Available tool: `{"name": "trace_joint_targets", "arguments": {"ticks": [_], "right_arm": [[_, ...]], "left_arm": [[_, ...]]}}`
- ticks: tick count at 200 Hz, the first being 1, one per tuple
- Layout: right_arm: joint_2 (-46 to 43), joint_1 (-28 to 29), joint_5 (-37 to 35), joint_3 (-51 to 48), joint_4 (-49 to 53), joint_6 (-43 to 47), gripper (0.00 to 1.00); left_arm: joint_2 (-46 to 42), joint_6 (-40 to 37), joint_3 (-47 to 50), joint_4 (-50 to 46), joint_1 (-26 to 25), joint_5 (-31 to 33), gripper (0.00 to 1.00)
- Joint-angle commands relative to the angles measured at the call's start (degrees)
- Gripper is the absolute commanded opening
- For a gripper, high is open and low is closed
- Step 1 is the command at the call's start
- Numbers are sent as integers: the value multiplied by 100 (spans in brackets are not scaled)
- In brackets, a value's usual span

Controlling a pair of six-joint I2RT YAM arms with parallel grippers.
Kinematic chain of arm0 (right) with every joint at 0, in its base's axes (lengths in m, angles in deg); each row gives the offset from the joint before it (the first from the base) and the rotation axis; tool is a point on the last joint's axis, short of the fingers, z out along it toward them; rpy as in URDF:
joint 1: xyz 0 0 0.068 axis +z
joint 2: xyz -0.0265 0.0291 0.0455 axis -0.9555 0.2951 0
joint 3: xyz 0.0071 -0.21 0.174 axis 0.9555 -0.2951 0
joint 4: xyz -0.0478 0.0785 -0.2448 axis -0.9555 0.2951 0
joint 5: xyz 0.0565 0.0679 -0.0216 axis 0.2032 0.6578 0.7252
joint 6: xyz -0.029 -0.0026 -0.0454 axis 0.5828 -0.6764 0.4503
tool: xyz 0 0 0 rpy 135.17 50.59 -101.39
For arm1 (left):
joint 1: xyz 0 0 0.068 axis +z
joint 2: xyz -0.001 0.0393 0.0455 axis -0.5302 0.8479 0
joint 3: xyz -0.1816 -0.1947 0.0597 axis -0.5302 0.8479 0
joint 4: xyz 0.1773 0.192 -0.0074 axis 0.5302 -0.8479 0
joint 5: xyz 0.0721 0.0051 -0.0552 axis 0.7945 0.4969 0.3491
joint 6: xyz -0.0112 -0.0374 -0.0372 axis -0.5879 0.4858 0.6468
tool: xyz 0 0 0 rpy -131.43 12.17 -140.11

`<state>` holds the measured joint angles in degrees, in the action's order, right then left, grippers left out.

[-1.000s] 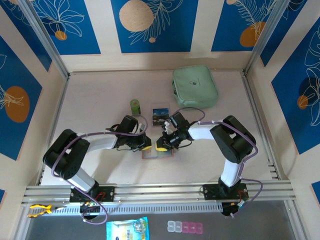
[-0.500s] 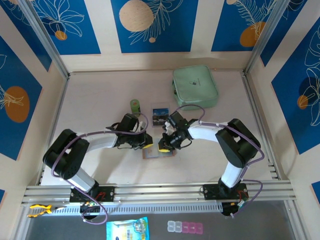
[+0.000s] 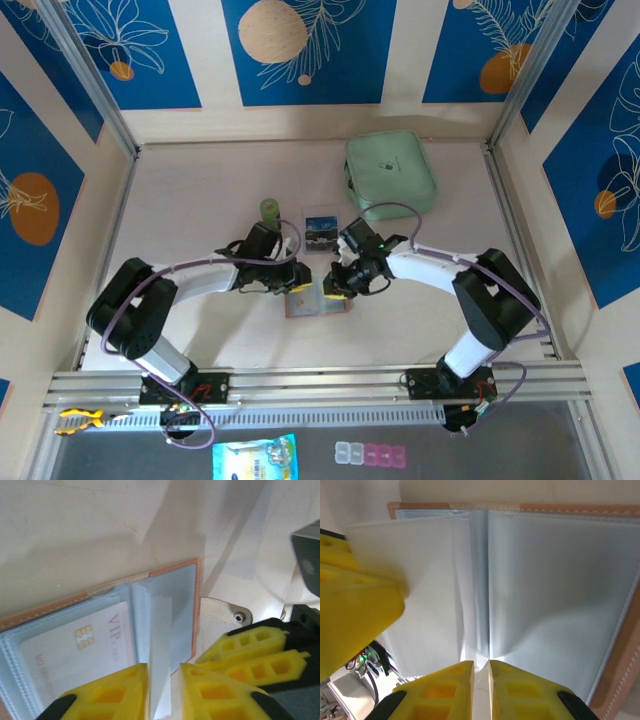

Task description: Take the credit cards out of the card holder

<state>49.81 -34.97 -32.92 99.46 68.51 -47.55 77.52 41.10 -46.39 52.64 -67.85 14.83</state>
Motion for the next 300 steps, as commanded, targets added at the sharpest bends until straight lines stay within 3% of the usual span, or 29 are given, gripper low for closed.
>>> {"name": "trace_joint_targets", "arguments": {"ticks": [1, 56, 134, 197, 238, 300], "right_arm": [[-434, -118, -152, -94, 230, 65, 18], [-1161, -492, -297, -403, 425, 73, 18], [-1822, -736, -331, -852, 570, -10, 19], [-1998, -798, -331, -898, 718, -13, 19], [-2062, -774, -248, -934, 666, -125, 20], [-1728, -594, -68, -684, 444, -207, 21]], "left_arm": [[-24, -10, -325, -198, -121, -128, 25], [354, 21, -768, -222, -364, -134, 33], [1154, 179, -1272, 155, -664, -342, 34], [1521, 380, -1119, 650, -697, -468, 35], [1409, 416, -1100, 744, -692, -490, 36], [707, -64, -1072, 16, -501, -147, 37]]}}
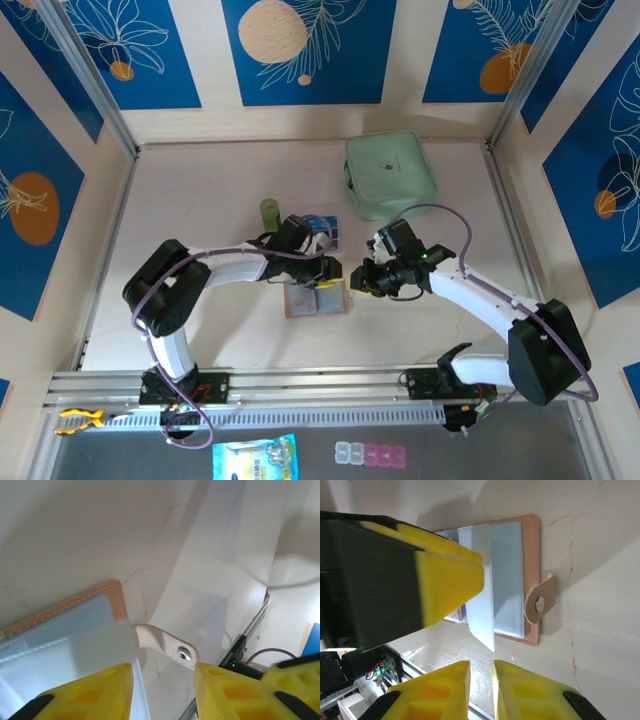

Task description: Take the credit cards out of the card holder

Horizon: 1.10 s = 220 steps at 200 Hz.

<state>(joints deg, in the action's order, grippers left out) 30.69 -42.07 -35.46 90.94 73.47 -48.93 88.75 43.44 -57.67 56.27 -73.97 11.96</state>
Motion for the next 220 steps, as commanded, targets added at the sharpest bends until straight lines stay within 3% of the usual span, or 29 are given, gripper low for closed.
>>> {"name": "trace_joint_targets", "arguments": {"ticks": [1, 97, 220], "right_arm": [[187, 120, 186, 180, -55, -70, 21], [1373, 836, 260, 1016, -264, -125, 22], [2783, 1019, 855, 1738, -662, -164, 32]], "left_arm": [[-434, -301, 64, -355, 119, 146, 37], [-1367, -374, 1230, -415, 696, 306, 32], [-1336, -354, 1927, -123, 869, 240, 5]]}}
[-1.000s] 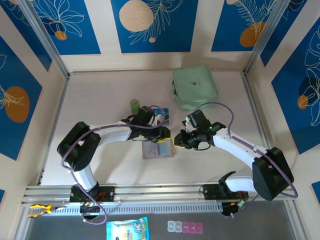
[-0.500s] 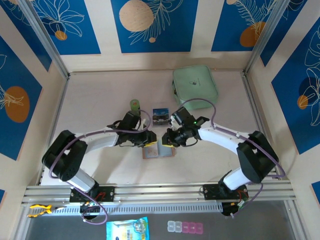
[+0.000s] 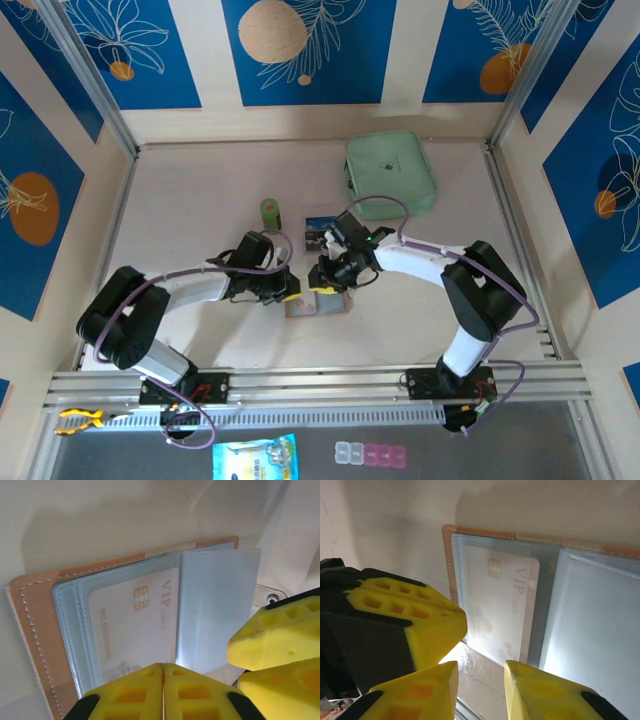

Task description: Take the credit cards out of the card holder

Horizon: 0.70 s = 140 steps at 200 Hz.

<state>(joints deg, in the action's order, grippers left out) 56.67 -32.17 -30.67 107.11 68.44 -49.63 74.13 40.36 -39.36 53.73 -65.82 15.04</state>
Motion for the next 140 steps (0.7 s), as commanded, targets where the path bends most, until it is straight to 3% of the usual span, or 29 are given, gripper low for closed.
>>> {"name": "trace_joint_targets", "arguments": {"ticks": [1, 140], "right_arm": [[198, 29, 385, 120, -165, -96, 32], [688, 7, 508, 35, -346, -25, 31]], "left_arm": [[128, -51, 95, 125, 51, -59, 5], [297, -784, -47, -898, 66, 476, 0]]}}
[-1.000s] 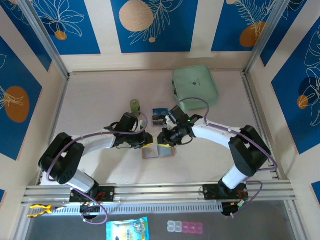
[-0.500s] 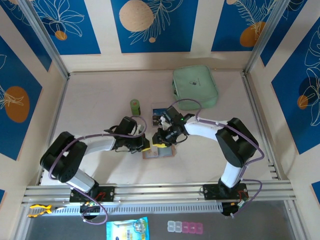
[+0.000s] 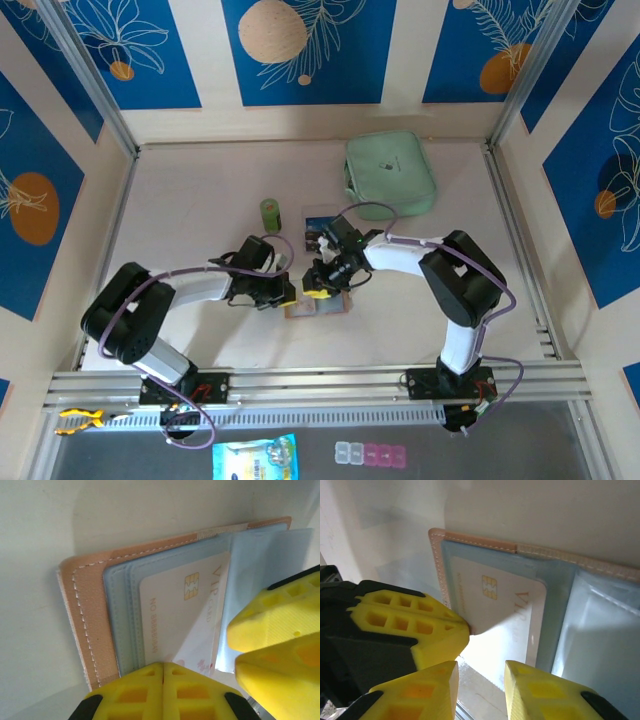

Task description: Take the credit cards out of the card holder

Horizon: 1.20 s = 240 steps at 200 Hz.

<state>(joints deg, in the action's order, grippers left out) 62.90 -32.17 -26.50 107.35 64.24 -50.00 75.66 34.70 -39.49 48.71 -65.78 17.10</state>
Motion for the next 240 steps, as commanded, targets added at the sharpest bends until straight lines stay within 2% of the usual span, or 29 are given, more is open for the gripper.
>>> {"name": "trace_joint_targets", "arguments": {"ticks": [1, 86, 123, 240], "right_arm": [[64, 9, 86, 9, 74, 16, 31], [199, 9, 64, -71, 63, 62, 28], [270, 12, 75, -130, -20, 44, 26], [392, 15, 260, -159, -246, -25, 25]], "left_arm": [[144, -220, -28, -396, 62, 271, 0], [-118, -247, -47, -336, 56, 420, 2], [-281, -409, -216, -746, 62, 582, 4], [35, -458, 30, -582, 54, 594, 0]]}}
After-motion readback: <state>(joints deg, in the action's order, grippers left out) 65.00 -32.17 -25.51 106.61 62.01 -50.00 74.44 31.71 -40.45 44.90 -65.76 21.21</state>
